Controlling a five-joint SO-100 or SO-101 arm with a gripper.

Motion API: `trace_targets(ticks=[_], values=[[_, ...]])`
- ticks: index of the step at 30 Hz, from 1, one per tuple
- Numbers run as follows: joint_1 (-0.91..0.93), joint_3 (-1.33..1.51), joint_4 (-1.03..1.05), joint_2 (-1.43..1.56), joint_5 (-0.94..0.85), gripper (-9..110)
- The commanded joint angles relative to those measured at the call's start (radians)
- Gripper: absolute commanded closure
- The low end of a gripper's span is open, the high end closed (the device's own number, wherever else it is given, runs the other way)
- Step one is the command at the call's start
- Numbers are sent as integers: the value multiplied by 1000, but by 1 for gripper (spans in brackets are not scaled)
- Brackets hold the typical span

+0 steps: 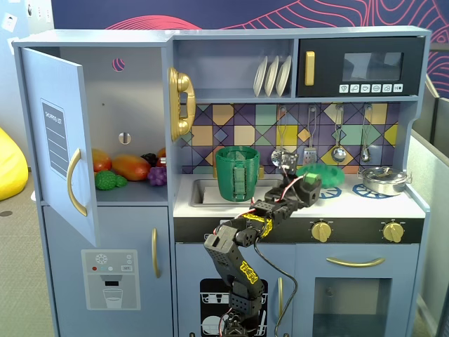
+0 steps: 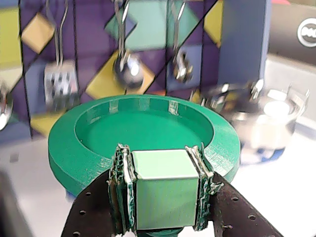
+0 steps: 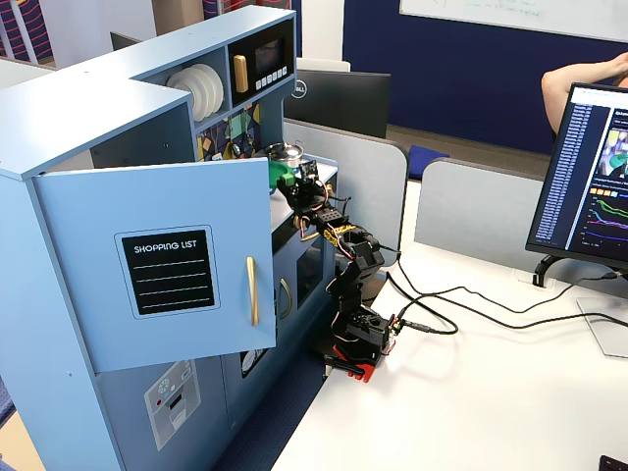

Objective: Take off the lid from the green recipient and place it on the counter

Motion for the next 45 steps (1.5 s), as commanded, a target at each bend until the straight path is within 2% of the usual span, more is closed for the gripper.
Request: trace_targets(ticks=[1,8,17,26,31,36,40,45], values=[[-31,29,-57,23,-18,101],[-48,83,-75,23,-46,101],[-48,94,-124,8,-55,83],[-46,52,-46,103,-41,80],[-92,-77,229,318,-3,81],[-212,-195,707,566,41,83],[-264,-64,934,742,57,85],[-341,46,1342,850,158,89]])
